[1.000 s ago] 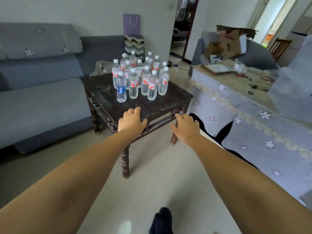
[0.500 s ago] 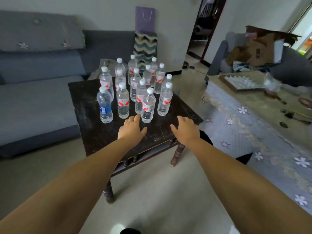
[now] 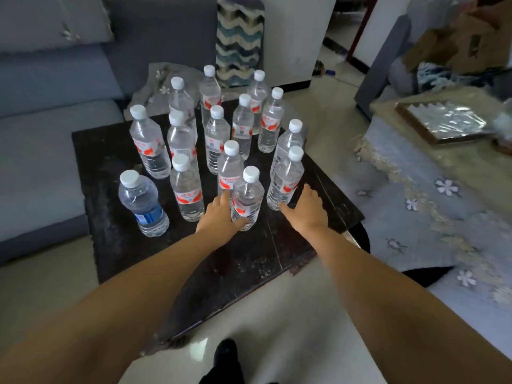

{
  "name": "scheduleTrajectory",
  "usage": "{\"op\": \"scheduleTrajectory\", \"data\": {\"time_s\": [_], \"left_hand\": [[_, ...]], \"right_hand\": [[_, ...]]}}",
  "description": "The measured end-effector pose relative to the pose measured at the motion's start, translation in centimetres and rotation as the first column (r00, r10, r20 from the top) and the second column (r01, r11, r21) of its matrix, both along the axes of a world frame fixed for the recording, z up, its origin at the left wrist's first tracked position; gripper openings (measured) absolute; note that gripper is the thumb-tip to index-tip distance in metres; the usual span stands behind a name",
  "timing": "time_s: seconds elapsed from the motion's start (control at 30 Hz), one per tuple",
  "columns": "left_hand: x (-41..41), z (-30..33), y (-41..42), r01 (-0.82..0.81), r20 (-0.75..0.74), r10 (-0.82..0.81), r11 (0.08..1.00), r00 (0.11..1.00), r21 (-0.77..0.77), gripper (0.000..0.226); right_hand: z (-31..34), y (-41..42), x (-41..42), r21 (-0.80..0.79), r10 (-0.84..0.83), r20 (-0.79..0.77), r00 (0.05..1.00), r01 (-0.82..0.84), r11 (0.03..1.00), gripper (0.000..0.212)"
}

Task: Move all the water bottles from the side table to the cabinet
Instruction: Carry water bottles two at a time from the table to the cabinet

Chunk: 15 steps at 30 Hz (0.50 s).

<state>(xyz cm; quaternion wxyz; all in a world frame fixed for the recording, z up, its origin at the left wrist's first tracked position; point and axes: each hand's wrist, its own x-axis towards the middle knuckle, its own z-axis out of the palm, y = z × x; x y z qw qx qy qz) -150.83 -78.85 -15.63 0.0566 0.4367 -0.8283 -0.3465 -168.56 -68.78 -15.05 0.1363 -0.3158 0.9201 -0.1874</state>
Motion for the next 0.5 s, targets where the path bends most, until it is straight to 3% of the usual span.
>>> {"op": "scheduleTrajectory", "data": {"time_s": [0.13, 0.27, 0.4, 0.5], "left_hand": [[-1.9, -2.5, -1.2, -0.01, -0.125, 0.032, 0.986, 0.992, 0.169, 0.085], [-3.7, -4.8, -1.2, -0.131, -0.312, 0.221, 0.95, 0.924, 0.284, 0.079], [-5.1, -6.4, -0.8, -0.184, -0.433, 0.316, 0.93, 0.844, 0.319, 0.078], [-5.3, -6.9, -0.8, -0.183, -0.47, 0.331, 0.925, 0.818, 0.333, 0.076]], "right_hand": [[-2.7, -2.8, -1.2, -0.262, -0.149, 0.244, 0.958, 0.213, 0.941, 0.097], [-5.3, -4.9, -2.1, -0.493, -0.08, 0.4, 0.913, 0.288, 0.821, 0.098], [-7.2, -6.6, -2.0, -0.596, -0.064, 0.442, 0.895, 0.347, 0.724, 0.084], [-7.8, -6.8, -2.5, -0.605, -0.084, 0.431, 0.899, 0.356, 0.712, 0.072]]}}
